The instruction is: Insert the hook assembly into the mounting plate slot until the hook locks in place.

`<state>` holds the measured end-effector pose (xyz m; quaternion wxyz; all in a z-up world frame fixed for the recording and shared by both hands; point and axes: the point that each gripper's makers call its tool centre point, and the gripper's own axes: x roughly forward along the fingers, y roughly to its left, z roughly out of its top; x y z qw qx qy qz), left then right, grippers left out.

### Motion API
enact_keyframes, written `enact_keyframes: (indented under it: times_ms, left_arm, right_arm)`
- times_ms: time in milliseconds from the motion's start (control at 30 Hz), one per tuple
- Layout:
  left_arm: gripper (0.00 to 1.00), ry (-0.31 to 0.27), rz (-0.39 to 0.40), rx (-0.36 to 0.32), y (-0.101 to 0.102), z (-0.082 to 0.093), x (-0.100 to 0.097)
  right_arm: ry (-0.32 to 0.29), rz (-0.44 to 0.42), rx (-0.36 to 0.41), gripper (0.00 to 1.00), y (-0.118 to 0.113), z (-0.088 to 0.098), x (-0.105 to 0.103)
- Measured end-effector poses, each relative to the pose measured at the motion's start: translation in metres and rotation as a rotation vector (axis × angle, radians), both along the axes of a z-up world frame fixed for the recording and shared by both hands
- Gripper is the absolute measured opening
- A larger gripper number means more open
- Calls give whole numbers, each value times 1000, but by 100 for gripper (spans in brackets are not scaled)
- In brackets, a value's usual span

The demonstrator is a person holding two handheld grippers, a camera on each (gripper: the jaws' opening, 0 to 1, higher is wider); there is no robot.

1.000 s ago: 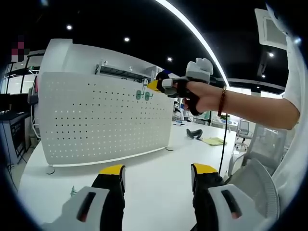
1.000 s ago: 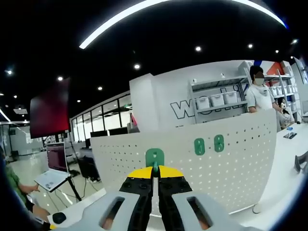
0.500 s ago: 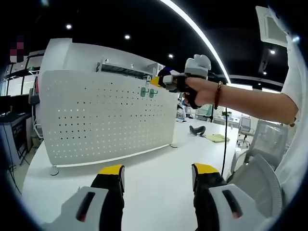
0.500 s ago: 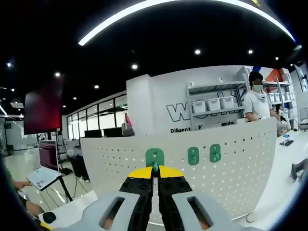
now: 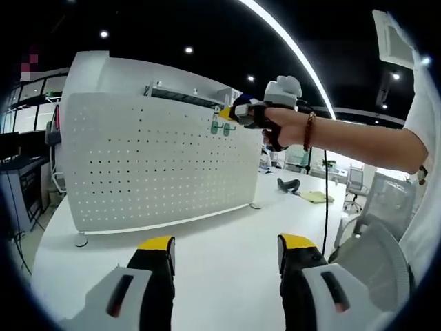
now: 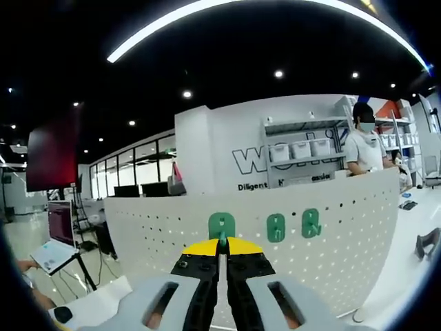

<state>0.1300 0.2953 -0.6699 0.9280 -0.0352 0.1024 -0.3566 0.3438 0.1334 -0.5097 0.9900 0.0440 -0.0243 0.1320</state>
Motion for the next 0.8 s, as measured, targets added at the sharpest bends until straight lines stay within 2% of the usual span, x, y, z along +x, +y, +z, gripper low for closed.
enact_keyframes:
  times_ms: [333,800]
  left_arm:
    - [62,34,-2,-13,5,-11,3]
    - [64,46,-10,-29,8,-17,12]
  right_arm:
    - [7,-27,-9,1,-5,-3,13]
    - [7,-80,-58,1,1,0,32]
